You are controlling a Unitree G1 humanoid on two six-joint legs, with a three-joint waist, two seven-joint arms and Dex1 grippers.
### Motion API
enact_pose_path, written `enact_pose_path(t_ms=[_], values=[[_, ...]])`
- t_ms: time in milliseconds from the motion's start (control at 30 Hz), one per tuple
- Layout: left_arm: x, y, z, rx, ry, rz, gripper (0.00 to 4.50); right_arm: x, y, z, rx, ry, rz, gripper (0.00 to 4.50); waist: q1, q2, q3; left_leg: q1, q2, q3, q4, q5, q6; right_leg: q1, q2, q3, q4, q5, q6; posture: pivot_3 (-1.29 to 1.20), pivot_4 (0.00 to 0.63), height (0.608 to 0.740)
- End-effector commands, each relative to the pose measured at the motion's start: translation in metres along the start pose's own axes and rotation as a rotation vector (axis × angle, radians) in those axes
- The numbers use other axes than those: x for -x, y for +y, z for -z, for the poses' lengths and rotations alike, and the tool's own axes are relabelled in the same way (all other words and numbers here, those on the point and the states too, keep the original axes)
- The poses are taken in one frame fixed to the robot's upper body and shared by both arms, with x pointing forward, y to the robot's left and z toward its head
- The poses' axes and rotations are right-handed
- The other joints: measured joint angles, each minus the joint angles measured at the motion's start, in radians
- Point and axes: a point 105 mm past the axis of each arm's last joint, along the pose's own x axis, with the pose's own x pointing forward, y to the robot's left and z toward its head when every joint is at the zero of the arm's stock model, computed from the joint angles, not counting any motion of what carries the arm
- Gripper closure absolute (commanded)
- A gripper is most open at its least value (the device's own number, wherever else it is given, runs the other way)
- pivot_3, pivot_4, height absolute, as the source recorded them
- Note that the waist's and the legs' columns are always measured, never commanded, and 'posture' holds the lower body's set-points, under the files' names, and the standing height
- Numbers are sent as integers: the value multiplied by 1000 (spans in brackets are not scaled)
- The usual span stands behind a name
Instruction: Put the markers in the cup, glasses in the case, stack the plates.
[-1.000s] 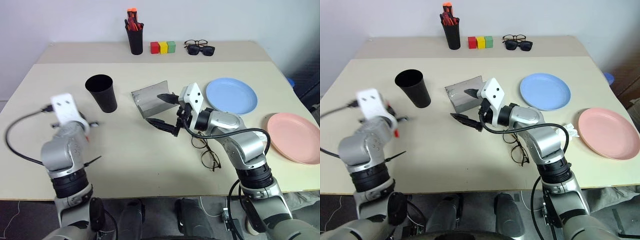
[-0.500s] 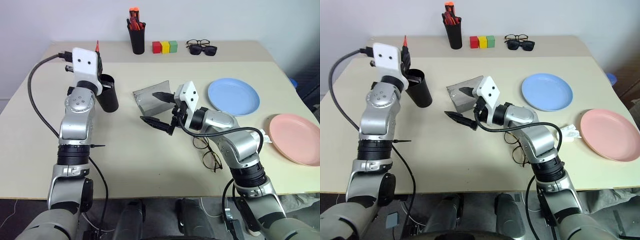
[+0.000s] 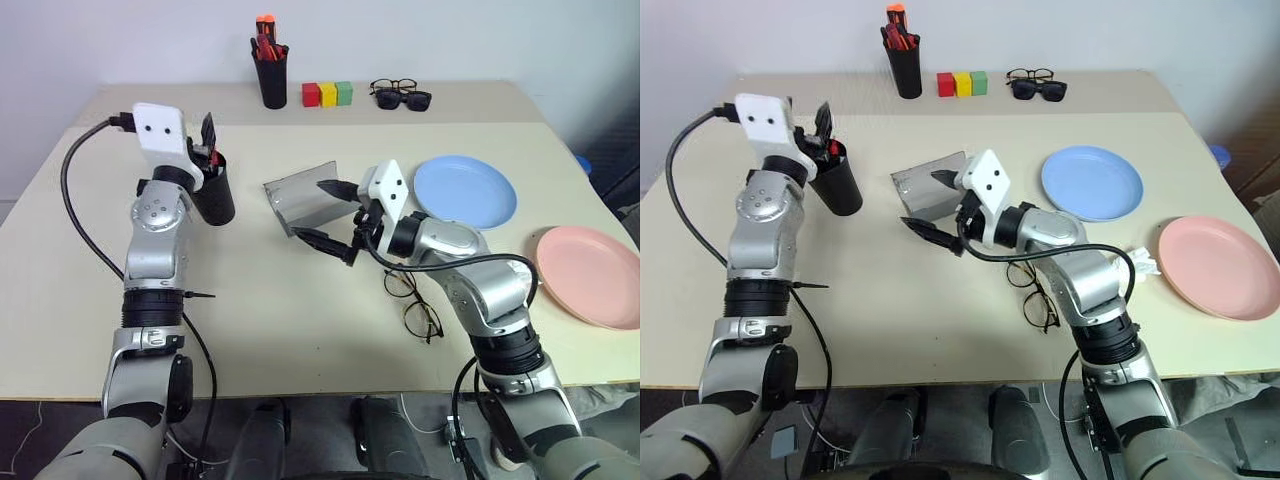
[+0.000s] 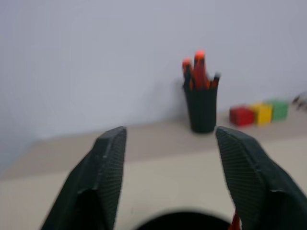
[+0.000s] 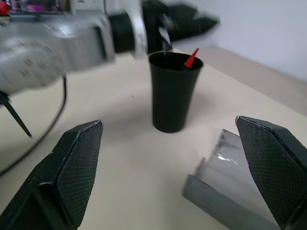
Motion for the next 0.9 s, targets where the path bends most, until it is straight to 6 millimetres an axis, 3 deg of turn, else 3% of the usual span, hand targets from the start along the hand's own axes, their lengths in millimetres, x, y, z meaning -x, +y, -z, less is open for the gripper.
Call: enact_pose_path(t_ms=[33, 133, 400, 533, 733, 833, 900], values=[[1, -44, -36, 21, -58, 335, 1084, 21, -11, -12, 64, -5, 43, 0, 4, 0, 0, 0, 0, 0, 0, 0, 0, 0, 0, 0, 0, 0, 0, 0, 150, 740], [17, -87, 0, -60, 217, 639, 42, 42, -20, -6, 90, 56, 80, 0, 6, 0, 0, 0, 0, 0, 0, 0, 0, 1, 0, 0, -1, 0, 0, 0, 150, 740], [40, -137, 69, -68, 618, 900, 42, 72, -20, 7, 101, 156, 145, 0, -10, 1, 1, 0, 0, 0, 0, 0, 1, 1, 1, 0, 0, -1, 1, 0, 150, 740], [41, -144, 84, -80, 666, 945, 1375, 76, -16, 9, 96, 165, 174, 0, -8, 1, 1, 1, 0, 0, 0, 0, 1, 1, 1, 0, 0, -1, 0, 0, 150, 740], [40, -148, 88, -106, 644, 994, 4439, 83, -13, 8, 91, 169, 215, 0, 0, 1, 1, 0, 0, 0, 0, 0, 1, 1, 1, 0, 0, -1, 1, 0, 150, 740], [45, -151, 85, -153, 577, 1071, 4439, 86, -12, 8, 89, 174, 232, 0, 1, 1, 1, 0, 0, 0, 0, 0, 1, 1, 0, 0, -1, -1, 1, 0, 150, 740], [61, -152, 73, -215, 449, 1225, 4439, 93, -14, 12, 38, 210, 259, 0, -1, 1, 1, 0, 0, 0, 0, 0, 1, 1, 0, 0, -1, -1, 1, 0, 150, 740]])
